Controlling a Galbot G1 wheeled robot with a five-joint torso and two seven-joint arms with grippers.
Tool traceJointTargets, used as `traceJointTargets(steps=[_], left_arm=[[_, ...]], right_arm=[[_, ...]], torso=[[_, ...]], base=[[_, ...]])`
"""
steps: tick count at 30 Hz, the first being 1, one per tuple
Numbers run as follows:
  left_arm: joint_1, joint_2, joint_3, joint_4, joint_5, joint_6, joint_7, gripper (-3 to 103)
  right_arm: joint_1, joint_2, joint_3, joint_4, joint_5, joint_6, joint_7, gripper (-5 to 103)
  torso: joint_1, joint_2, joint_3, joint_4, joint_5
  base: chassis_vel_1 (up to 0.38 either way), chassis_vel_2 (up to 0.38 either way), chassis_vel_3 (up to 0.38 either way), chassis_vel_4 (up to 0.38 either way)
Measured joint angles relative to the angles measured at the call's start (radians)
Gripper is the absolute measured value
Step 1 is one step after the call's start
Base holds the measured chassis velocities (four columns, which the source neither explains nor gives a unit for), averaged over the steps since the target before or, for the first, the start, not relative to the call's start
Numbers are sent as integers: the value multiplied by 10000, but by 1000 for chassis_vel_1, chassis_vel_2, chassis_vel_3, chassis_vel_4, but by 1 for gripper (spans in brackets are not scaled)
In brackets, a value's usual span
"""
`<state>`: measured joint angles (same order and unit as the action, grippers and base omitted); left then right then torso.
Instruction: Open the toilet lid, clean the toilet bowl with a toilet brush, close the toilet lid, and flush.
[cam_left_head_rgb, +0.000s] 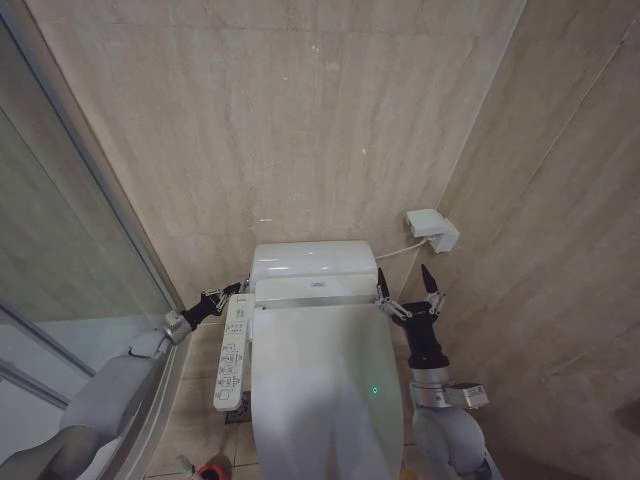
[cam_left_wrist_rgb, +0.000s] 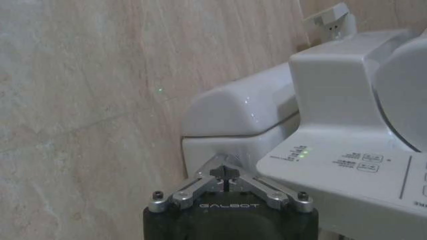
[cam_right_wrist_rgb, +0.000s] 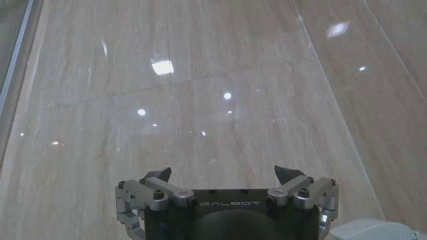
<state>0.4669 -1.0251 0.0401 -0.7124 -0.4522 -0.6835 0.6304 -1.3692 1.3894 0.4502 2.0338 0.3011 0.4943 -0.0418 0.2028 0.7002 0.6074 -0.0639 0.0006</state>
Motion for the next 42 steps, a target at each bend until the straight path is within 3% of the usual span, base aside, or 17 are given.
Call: traceJointTargets(steps=[28, 30, 32, 38, 42], left_arm=[[-101, -300, 233, 531, 725, 295, -1113, 0], [-81, -360, 245, 526, 725, 302, -1142, 0], [-78, -366, 246, 526, 725, 302, -1147, 0], [-44, -426, 267, 482, 704, 285, -1199, 0], [-54, -378, 251, 430, 1066, 321, -1608, 0]], right_arm=[[87, 20, -48, -111, 1, 57, 0, 100], [82, 24, -54, -110, 3, 67, 2, 100], [81, 22, -52, -112, 4, 67, 4, 100], [80, 3, -21, -111, 4, 78, 4, 100], [71, -6, -14, -111, 4, 82, 4, 100]], torso=[[0, -1, 3, 3, -1], [5, -3, 5, -12, -12], [5, -3, 5, -13, -10], [3, -3, 3, -3, 0], [2, -3, 3, -5, -3]], base=[[0, 0, 0, 0], [0, 0, 0, 0], [0, 0, 0, 0], [0, 0, 0, 0], [0, 0, 0, 0]])
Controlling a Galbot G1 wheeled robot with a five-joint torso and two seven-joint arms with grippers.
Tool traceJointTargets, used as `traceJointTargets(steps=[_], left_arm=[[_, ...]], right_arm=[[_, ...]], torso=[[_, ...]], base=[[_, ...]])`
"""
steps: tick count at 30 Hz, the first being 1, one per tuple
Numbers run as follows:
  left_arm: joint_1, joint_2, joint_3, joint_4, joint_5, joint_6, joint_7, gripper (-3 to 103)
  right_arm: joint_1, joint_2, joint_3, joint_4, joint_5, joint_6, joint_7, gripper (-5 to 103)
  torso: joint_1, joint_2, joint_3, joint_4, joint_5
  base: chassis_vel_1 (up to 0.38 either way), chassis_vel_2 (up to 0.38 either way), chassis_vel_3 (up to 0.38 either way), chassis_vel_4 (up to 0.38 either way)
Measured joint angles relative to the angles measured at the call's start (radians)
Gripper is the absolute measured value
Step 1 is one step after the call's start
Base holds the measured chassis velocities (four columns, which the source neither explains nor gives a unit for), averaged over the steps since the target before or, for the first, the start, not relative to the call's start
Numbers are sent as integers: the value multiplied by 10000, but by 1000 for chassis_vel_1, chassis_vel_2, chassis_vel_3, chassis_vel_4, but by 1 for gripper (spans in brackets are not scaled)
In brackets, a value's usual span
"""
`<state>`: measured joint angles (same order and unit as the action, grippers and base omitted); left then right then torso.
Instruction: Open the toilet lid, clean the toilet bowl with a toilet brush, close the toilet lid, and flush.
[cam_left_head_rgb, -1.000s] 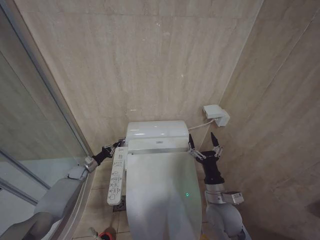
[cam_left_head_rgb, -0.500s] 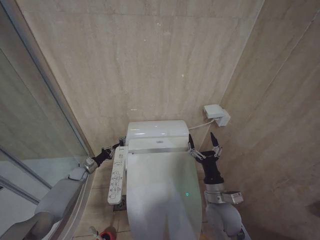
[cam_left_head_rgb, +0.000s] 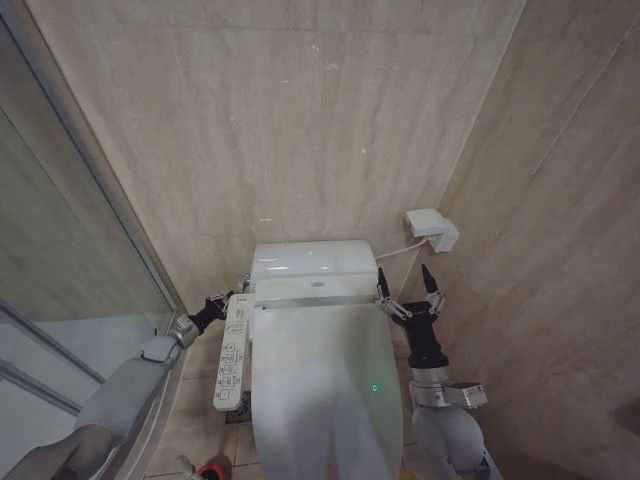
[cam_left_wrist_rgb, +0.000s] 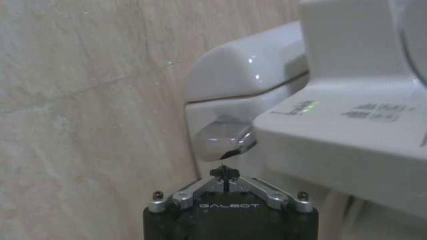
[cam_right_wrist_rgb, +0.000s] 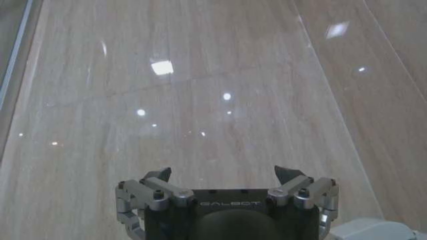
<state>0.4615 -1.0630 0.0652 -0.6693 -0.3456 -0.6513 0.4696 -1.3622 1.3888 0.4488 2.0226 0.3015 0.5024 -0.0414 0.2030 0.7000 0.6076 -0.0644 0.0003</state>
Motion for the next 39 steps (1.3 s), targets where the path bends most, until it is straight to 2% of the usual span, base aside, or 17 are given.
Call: traceJointTargets(steps=[3, 6, 7, 8, 10, 14, 17, 22, 31, 33, 35, 39], left_arm=[[29, 107, -40, -109, 302, 76, -376, 0], [177, 306, -112, -492, 957, 467, -1749, 0], [177, 306, -112, -492, 957, 467, -1749, 0], [242, 360, -120, -691, 1053, 631, -2285, 0], [341, 395, -111, -974, 862, 686, -2490, 0], [459, 412, -65, -1271, 475, 642, -2337, 0], [619, 389, -38, -1676, -7, 367, -1518, 0], [788, 479, -123, -1877, -90, 192, -999, 0], [933, 680, -163, -1870, -101, 79, -543, 0], [927, 645, -145, -1829, -93, 70, -535, 0], [898, 506, -139, -1728, -77, 63, -571, 0], [825, 302, -91, -1571, 115, 65, -740, 0]], right_arm=[[-3, 0, 1, 0, 0, 6, 0, 100], [-32, 6, 0, 12, 0, 21, 1, 100], [-32, 6, 0, 12, 0, 21, 1, 100], [-39, 9, -4, 36, 0, 21, 1, 100], [-50, 13, -7, 58, -9, 21, 1, 100], [-84, 14, -9, 94, -22, 21, 1, 100], [-203, -8, 13, 177, -39, 27, 0, 100], [-316, -54, 90, 271, -41, 71, -2, 100], [-334, 38, 11, 323, -112, 94, -11, 100], [-325, 54, -4, 321, -121, 94, -11, 100], [-313, 83, -17, 298, -143, 93, -11, 100], [-321, 80, -4, 273, -146, 94, -11, 100]], torso=[[0, 0, 0, 0, 3], [-1, 1, 0, 6, 1], [-1, 1, 0, 6, 1], [-1, 1, -1, 5, 2], [-2, 2, -1, 4, 2], [-1, 2, -1, 2, 2], [-1, 3, -2, 3, 4], [-2, 3, -2, 6, 3], [-2, 3, -2, -1, 1], [-2, 3, -2, 2, 0], [-2, 3, -1, 14, 7], [-3, 3, -2, 14, 6]], base=[[0, 0, 0, 0], [0, 0, 0, 0], [0, 0, 0, 0], [0, 0, 0, 0], [0, 0, 0, 0], [0, 0, 0, 0], [0, 0, 0, 0], [0, 0, 0, 0], [0, 0, 0, 0], [0, 0, 0, 0], [0, 0, 0, 0], [0, 0, 0, 0]])
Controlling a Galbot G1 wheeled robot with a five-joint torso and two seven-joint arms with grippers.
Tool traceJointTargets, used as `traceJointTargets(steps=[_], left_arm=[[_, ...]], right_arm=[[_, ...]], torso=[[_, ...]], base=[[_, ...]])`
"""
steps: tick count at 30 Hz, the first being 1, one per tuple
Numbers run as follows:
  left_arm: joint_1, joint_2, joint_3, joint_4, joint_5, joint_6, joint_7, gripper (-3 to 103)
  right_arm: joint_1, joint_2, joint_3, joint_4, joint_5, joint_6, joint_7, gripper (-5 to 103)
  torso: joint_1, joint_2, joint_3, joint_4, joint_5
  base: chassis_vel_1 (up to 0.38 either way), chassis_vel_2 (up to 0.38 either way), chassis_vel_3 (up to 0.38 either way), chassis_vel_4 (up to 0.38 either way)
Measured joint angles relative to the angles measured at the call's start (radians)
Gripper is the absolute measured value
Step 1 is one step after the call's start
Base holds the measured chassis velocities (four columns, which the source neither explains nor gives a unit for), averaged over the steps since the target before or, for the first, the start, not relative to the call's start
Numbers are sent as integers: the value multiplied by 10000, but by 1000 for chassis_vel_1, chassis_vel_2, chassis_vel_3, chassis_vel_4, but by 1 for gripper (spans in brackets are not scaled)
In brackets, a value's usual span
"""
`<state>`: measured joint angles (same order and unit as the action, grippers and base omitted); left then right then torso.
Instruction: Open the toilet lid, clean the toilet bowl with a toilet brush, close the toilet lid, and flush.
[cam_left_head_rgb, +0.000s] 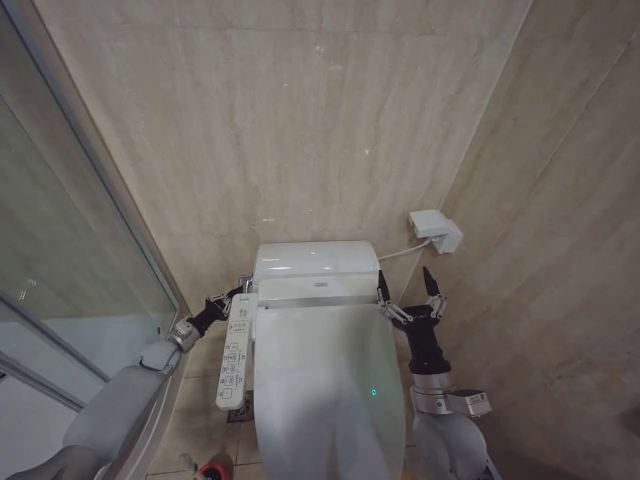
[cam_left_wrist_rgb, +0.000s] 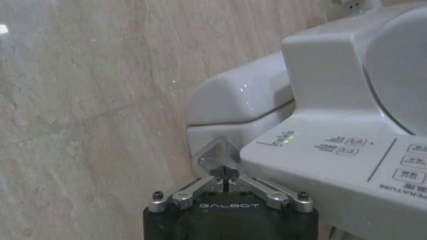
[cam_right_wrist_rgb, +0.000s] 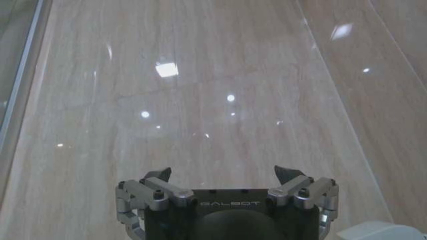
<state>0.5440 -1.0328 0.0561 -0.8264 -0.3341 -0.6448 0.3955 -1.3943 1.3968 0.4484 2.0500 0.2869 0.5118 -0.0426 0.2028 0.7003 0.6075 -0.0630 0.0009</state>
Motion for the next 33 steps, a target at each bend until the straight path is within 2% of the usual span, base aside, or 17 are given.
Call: traceJointTargets(steps=[6, 33], left_arm=[[-207, -176, 76, 327, 241, -2, -148, 0], [-467, -353, 211, 622, 257, 37, -134, 0]], right_arm=[[-6, -50, 104, -30, 7, 14, 0, 100], [238, -79, 82, -235, 98, 11, 9, 100]], torso=[[-1, 0, 0, -7, -1], [0, -1, 0, -11, -3]], base=[[0, 0, 0, 0], [0, 0, 0, 0]])
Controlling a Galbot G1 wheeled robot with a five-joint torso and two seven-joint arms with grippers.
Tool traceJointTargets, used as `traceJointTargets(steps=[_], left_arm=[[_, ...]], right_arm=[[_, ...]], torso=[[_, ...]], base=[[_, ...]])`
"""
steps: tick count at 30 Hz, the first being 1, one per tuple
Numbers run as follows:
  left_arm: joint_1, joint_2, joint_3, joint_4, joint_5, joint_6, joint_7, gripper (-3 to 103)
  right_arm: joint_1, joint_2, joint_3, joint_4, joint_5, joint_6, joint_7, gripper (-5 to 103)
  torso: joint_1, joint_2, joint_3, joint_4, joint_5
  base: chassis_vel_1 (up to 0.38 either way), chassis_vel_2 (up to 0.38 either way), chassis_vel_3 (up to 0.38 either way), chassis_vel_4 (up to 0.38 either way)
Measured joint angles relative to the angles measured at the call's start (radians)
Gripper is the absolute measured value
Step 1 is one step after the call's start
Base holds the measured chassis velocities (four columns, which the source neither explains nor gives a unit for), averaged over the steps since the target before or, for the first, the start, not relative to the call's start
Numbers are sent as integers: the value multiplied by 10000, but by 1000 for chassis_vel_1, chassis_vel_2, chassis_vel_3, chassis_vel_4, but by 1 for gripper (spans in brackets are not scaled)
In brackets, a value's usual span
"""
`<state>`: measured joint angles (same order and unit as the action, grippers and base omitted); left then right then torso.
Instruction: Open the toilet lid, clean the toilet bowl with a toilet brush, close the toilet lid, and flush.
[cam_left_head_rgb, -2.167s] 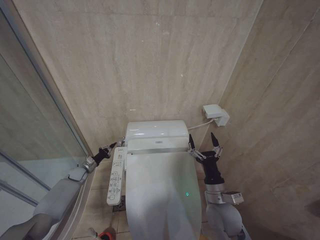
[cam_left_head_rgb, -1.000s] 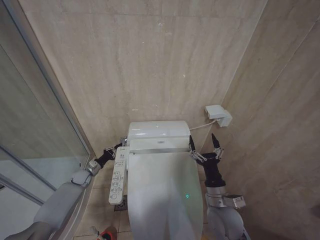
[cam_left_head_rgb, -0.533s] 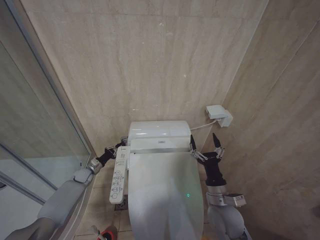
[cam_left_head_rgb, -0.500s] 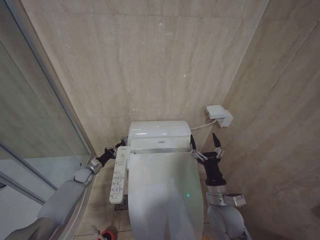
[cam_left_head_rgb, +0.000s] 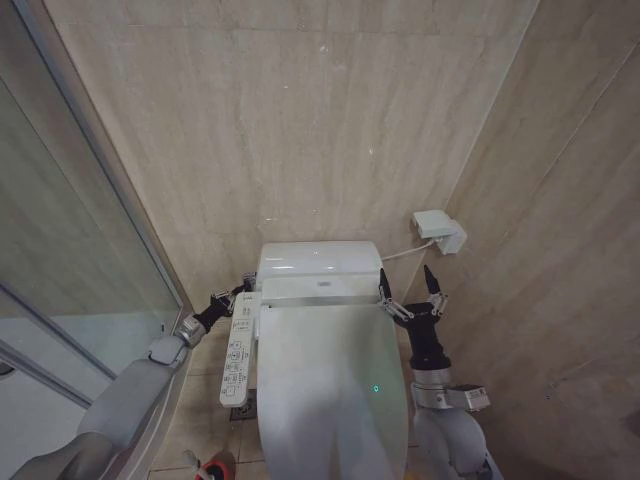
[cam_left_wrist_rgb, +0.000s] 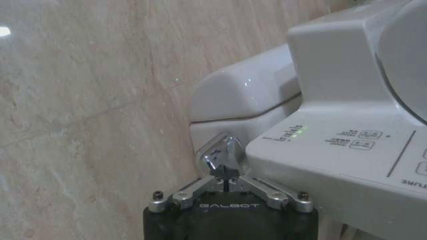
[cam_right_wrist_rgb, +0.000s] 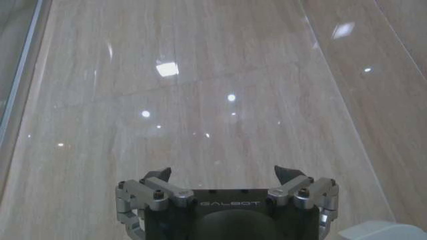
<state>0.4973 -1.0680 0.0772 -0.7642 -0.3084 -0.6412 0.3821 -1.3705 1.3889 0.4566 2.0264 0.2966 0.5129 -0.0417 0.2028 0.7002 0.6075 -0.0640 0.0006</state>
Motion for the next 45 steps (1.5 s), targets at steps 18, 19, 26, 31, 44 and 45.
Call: traceJointTargets(steps=[18, 19, 26, 31, 44, 45], left_arm=[[2559, 1173, -1216, -4761, -2071, 871, -3337, 3], [2884, 1204, -1453, -5262, -2112, 917, -3536, 3], [5102, 1449, -3156, -8465, -2168, 2067, -5124, 30], [7829, 1506, -4915, -11696, -2178, 3758, -6678, 30], [12419, 400, -8303, -16621, -2211, 4887, -7195, 89], [12484, 376, -8365, -16699, -2211, 4750, -7086, 89]], right_arm=[[-96, -81, 251, 96, 66, -35, 17, 100], [-128, -92, 311, 104, 67, -36, 17, 100], [-284, -161, 694, 79, 71, -27, 28, 100], [-334, -148, 945, 56, 91, -33, 20, 100], [-616, 53, 1337, 438, 583, -273, -62, 100], [-685, 55, 1371, 488, 646, -291, -64, 100]], torso=[[2, -2, 0, -2, -6], [2, -2, 0, -4, -7], [2, 0, -1, -7, 1], [-1, 1, -2, 4, -1], [-2, 2, -2, -1, -1], [-2, 2, -2, -1, 1]], base=[[-13, -9, -7, -7], [0, 0, 0, 0], [0, 0, 0, 0], [0, 0, 0, 0], [0, 0, 0, 0], [0, 0, 0, 0]])
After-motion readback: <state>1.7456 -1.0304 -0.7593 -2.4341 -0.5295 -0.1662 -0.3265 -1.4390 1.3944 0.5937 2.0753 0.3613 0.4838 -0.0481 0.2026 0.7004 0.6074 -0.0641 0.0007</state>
